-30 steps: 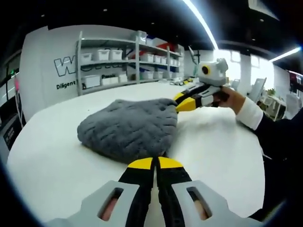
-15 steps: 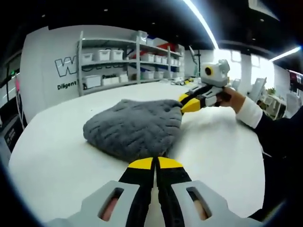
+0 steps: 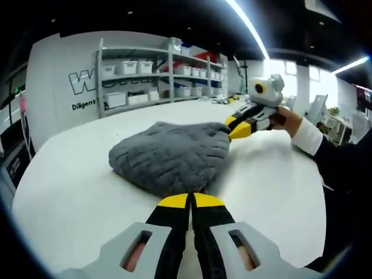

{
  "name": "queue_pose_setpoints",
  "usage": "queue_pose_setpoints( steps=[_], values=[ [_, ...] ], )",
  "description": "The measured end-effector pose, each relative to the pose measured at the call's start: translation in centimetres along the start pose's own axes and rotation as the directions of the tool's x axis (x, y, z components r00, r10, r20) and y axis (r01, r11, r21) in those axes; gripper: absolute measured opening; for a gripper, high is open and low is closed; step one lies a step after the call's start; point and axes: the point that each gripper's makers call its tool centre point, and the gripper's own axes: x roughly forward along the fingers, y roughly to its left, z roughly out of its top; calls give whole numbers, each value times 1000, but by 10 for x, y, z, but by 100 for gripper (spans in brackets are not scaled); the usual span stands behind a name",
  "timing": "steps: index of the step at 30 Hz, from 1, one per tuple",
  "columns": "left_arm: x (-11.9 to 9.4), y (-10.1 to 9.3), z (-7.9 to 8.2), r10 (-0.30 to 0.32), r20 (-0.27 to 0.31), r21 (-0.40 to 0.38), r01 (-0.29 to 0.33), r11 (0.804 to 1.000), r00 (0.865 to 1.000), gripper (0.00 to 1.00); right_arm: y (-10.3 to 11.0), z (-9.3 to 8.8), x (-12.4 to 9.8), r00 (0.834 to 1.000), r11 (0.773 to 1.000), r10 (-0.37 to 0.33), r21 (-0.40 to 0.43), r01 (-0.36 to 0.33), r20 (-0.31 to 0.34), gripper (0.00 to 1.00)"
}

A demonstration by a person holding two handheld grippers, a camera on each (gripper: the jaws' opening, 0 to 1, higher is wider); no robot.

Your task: Open the folded towel by lifting each exposed corner and separating the folded layers until the towel lies flat within the target outline without major curled edges

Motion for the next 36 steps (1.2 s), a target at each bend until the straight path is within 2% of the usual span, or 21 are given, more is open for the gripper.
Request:
queue_pose_setpoints(
  steps=[23, 36],
  values=[
    [-10, 24, -2, 52, 2, -31, -52, 998, 999, 1, 17, -1, 5, 994, 994, 104, -10, -105, -12, 6],
    [-14, 37, -5, 89, -2, -31, -89, 996, 996, 1, 32, 1, 13, 990, 989, 138, -49, -138, -12, 2]
  ],
)
